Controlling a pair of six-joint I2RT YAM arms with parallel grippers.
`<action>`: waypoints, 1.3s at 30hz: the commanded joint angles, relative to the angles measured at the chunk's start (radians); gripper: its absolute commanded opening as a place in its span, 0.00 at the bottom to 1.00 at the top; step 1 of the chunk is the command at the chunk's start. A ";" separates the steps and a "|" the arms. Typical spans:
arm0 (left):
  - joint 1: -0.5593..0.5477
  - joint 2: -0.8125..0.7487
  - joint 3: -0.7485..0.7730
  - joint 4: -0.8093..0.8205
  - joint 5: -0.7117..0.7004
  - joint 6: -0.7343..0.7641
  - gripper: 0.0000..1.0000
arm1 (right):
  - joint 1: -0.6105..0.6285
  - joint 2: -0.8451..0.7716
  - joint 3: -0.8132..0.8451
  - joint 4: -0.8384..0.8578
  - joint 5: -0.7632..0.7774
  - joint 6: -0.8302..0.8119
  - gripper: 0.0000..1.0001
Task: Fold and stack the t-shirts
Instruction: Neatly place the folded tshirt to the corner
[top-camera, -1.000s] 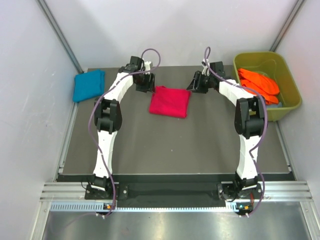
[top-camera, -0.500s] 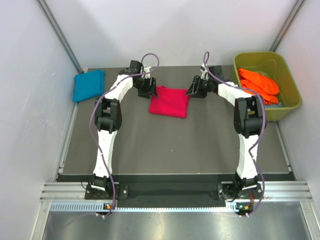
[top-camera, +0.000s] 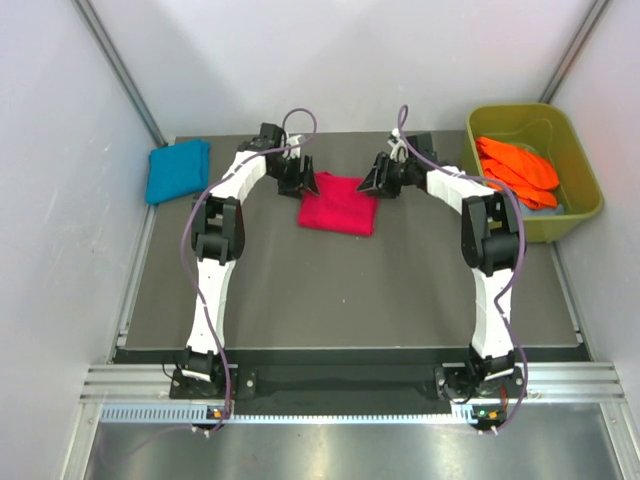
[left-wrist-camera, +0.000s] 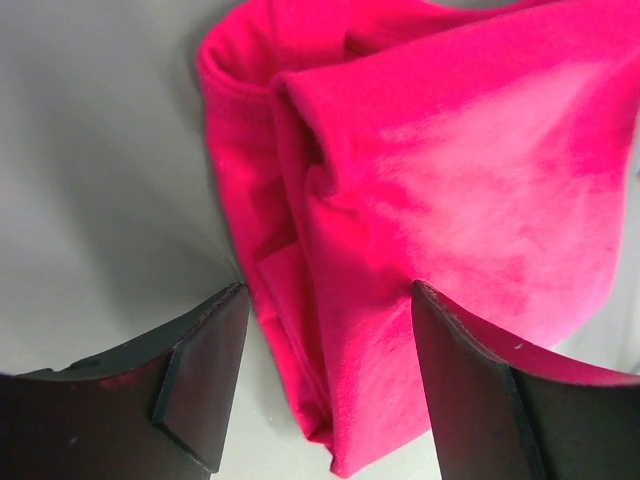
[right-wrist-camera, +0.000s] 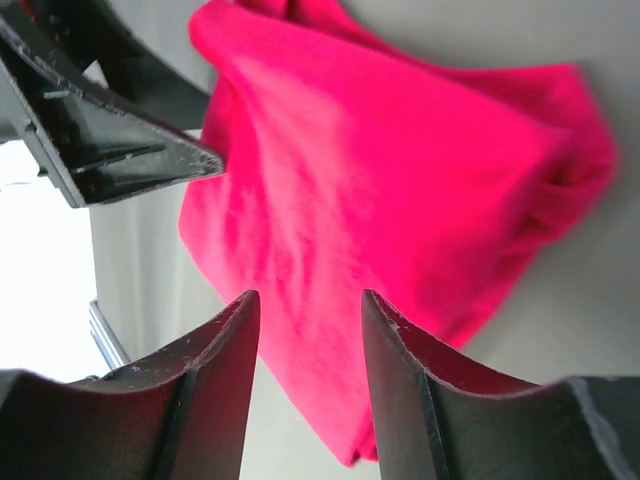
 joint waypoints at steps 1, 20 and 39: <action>0.005 0.046 0.019 0.021 0.049 -0.018 0.70 | 0.035 0.024 0.048 0.052 -0.037 0.026 0.45; 0.002 0.099 -0.012 0.083 0.275 -0.089 0.05 | 0.036 0.109 0.034 0.004 0.040 -0.010 0.47; 0.086 -0.290 0.032 -0.087 -0.104 0.187 0.00 | -0.028 -0.233 0.037 -0.103 0.284 -0.308 0.61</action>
